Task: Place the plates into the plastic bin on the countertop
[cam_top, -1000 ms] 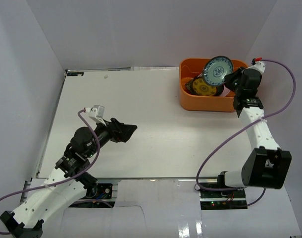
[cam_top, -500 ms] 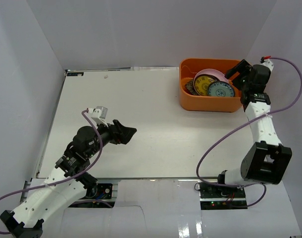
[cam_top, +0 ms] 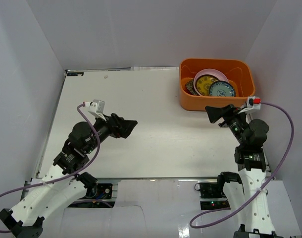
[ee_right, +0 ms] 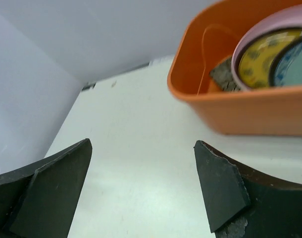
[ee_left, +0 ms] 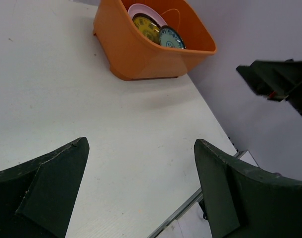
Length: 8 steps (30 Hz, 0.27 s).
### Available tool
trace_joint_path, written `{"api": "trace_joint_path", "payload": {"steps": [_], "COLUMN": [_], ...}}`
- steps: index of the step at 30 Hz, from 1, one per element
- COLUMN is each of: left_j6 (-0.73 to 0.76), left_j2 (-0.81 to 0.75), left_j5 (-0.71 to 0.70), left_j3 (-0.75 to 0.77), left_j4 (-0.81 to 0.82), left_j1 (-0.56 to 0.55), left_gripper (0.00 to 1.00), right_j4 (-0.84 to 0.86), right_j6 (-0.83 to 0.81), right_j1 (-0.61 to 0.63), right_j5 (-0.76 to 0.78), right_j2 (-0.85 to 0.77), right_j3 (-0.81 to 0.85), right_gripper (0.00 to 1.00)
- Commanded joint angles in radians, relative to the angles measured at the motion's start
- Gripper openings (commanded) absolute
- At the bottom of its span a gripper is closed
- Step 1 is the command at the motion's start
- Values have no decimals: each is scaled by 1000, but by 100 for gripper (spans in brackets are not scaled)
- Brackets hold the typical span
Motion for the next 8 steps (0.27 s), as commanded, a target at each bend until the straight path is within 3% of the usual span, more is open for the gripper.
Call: {"api": "trace_joint_path", "payload": {"steps": [1,5,8], "left_j6": [29,53,56], "left_j2": [13,-3,-36], "left_j5": [-13,-13,7], "left_j3": [50,69,64], "left_j4": [24,44,93], "left_j1": [-3,-3,-3], "left_gripper": [98,98,98], "right_j4": [-78,-120,-152], "right_j6": [-6,-30,-78], "right_j1": [14,14,14], "right_j5": [-138,-143,-129], "right_j2": [-112,-256,-260], "right_j3": [-71,-33,77], "right_gripper": [90,90,90]}}
